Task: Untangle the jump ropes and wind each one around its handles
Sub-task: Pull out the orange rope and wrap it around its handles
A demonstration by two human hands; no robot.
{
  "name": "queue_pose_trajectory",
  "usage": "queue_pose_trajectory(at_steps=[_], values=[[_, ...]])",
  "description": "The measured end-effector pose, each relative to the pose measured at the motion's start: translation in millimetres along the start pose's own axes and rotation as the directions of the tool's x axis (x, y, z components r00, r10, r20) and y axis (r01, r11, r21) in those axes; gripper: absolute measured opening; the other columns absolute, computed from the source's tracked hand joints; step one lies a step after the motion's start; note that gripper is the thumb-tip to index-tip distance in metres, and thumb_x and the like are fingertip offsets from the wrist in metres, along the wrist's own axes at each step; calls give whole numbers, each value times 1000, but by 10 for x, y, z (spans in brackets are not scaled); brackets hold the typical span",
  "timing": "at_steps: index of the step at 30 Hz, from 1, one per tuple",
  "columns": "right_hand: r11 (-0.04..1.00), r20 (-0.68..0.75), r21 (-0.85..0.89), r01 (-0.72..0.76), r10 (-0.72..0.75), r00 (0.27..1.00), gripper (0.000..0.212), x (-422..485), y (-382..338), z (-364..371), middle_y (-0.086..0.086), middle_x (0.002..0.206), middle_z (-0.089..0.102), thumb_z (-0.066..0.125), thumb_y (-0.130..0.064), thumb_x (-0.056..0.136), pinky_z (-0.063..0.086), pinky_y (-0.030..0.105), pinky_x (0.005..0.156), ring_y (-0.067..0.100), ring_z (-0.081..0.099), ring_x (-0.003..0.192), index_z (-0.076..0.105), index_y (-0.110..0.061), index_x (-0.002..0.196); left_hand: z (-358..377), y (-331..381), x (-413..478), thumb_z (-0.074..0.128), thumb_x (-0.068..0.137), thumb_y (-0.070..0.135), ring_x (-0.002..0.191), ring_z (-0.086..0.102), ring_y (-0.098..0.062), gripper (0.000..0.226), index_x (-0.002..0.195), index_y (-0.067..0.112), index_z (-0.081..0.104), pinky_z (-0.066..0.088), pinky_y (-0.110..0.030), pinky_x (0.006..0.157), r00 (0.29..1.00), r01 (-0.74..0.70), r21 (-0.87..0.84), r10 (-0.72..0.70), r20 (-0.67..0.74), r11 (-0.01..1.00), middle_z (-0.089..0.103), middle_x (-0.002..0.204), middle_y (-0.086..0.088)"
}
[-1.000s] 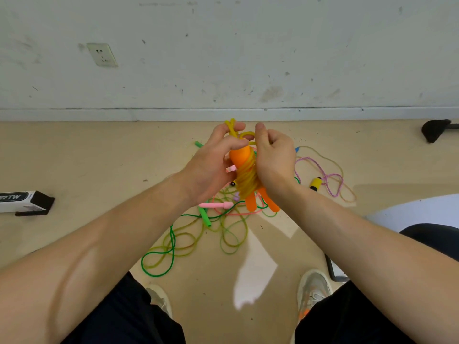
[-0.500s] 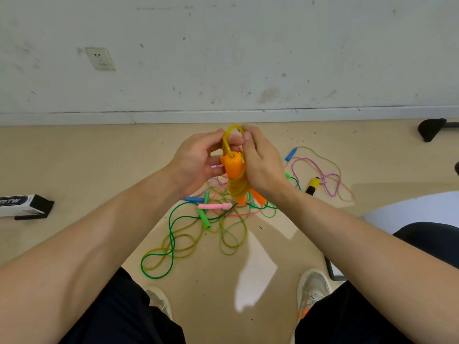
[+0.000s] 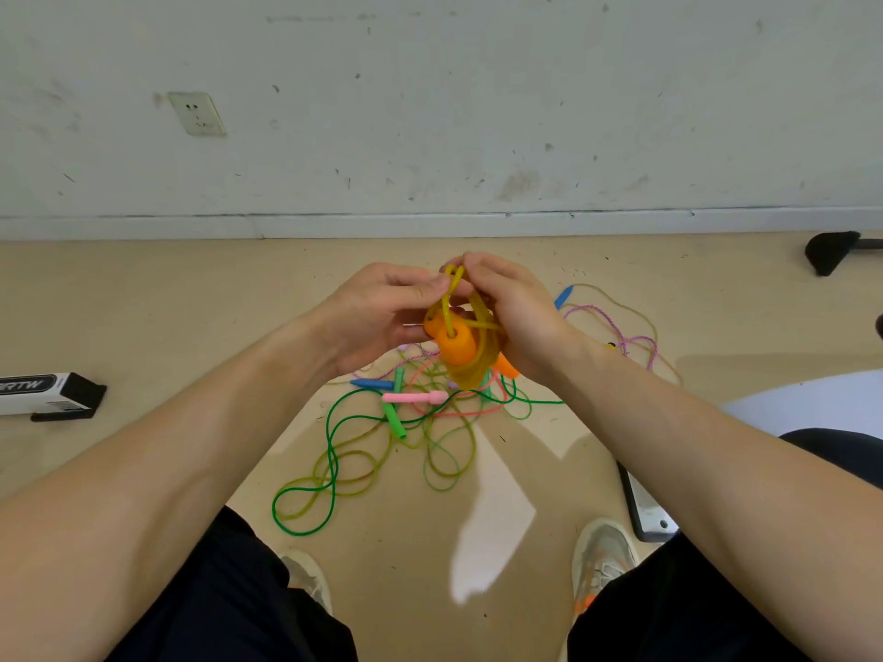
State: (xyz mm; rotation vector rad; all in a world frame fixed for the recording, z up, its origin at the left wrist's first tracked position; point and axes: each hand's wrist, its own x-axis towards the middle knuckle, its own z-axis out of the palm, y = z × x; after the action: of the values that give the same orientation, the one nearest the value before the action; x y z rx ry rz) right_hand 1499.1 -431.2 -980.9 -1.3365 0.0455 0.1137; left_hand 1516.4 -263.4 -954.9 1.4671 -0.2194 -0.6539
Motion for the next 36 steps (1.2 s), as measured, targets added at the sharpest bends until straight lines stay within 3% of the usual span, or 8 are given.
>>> queue_pose_trajectory(at_steps=[6,11,15,20,24,28,32,36], values=[[998,-137,51,-44,50,989,13,18,34,-11,-4,63,60,61,-17,97,48,30,64,12,55,61,58,-14,85,26,-66,57,68,83,11,99,66,-29,37,117,-4,65,57,-34,85,996,-12,-10,11,-87,1000,66,107,-20],[999,-155,7,-51,51,987,20,54,75,-112,-3,57,54,68,-12,92,40,25,52,11,48,52,57,-12,75,54,-57,52,69,85,-5,74,69,-15,24,102,12,67,58,-28,72,982,-14,79,29,-187,997,67,85,-6],[995,-57,-93,-45,40,998,13,65,113,-192,3,65,61,71,-7,88,40,26,58,14,53,60,63,-9,78,-8,-47,75,69,82,-14,75,63,-22,42,108,16,57,55,-37,77,967,16,84,6,-253,996,62,82,-5],[940,112,-341,3,38,993,10,41,170,-221,9,77,67,78,-5,83,47,34,69,19,59,71,70,-11,80,-10,-42,42,64,93,1,76,62,-25,21,110,14,60,49,-41,74,983,98,80,-84,-164,992,66,83,-4],[886,17,-462,-44,58,998,25,47,183,-160,5,83,61,86,-17,76,46,30,66,16,56,73,63,-14,86,35,-95,60,52,98,-1,73,57,-25,19,104,15,62,39,-41,72,975,103,97,-82,-205,990,66,80,-2],[778,-32,-626,-57,47,998,33,30,191,-95,-4,87,62,81,-34,80,44,18,64,8,56,75,65,-14,100,47,-107,74,52,98,-3,80,62,-25,22,101,17,61,46,-37,68,960,79,177,-27,-277,981,71,83,-5],[778,0,-626,-58,75,997,32,24,280,-46,-2,72,56,72,-38,87,40,32,65,12,50,65,67,-6,92,84,-175,87,56,95,-2,66,63,-20,26,94,22,62,48,-28,58,936,18,422,134,-327,907,75,84,-7],[831,-20,-554,-50,47,999,45,15,287,-25,2,70,57,62,-47,94,40,36,65,15,50,66,69,-2,91,102,-194,105,55,95,0,69,67,-19,27,92,26,64,57,-38,58,908,4,499,205,-365,867,74,82,-3]])
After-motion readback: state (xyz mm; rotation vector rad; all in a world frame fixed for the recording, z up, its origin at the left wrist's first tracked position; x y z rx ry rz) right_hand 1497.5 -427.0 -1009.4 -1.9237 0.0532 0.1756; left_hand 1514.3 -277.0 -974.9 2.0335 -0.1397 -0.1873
